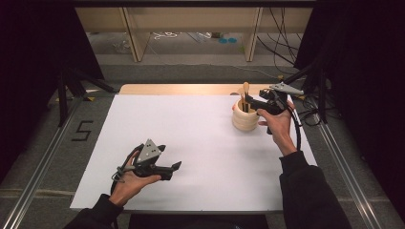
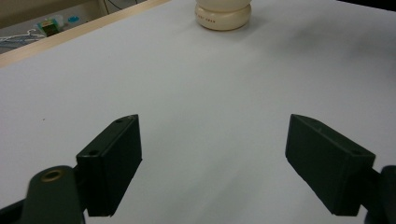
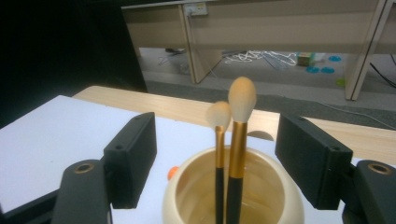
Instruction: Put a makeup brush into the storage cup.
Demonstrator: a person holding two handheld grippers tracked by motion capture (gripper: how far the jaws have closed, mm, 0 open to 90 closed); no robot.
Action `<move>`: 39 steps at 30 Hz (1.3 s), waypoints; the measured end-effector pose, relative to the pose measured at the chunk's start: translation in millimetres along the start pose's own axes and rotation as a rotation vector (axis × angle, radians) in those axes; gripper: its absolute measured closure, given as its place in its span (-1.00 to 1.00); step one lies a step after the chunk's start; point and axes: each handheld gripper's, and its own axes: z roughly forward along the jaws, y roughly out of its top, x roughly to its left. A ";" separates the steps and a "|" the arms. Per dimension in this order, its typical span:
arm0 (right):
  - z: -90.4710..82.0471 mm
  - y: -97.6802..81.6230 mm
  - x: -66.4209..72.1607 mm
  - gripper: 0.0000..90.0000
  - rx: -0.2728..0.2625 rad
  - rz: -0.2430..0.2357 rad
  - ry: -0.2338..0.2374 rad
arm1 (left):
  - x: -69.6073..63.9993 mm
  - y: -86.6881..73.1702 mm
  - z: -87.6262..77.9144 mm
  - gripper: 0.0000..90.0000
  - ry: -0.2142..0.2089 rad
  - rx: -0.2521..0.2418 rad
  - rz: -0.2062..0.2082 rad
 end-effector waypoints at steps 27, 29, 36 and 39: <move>-25.5 -8.0 42.4 -0.44 0.012 -0.073 0.087 | 1.7 0.9 -1.8 -0.59 0.013 -0.018 -0.010; -26.7 -10.7 44.8 -0.45 0.011 -0.074 0.093 | 1.7 1.0 -1.8 -0.59 0.013 -0.021 -0.013; -31.6 -17.3 53.4 -0.47 0.016 -0.097 0.112 | 2.0 1.1 -1.9 -0.59 0.011 -0.024 -0.016; -32.7 -21.4 58.5 -0.48 0.019 -0.095 0.131 | 1.9 1.3 -2.3 -0.59 0.015 -0.023 -0.017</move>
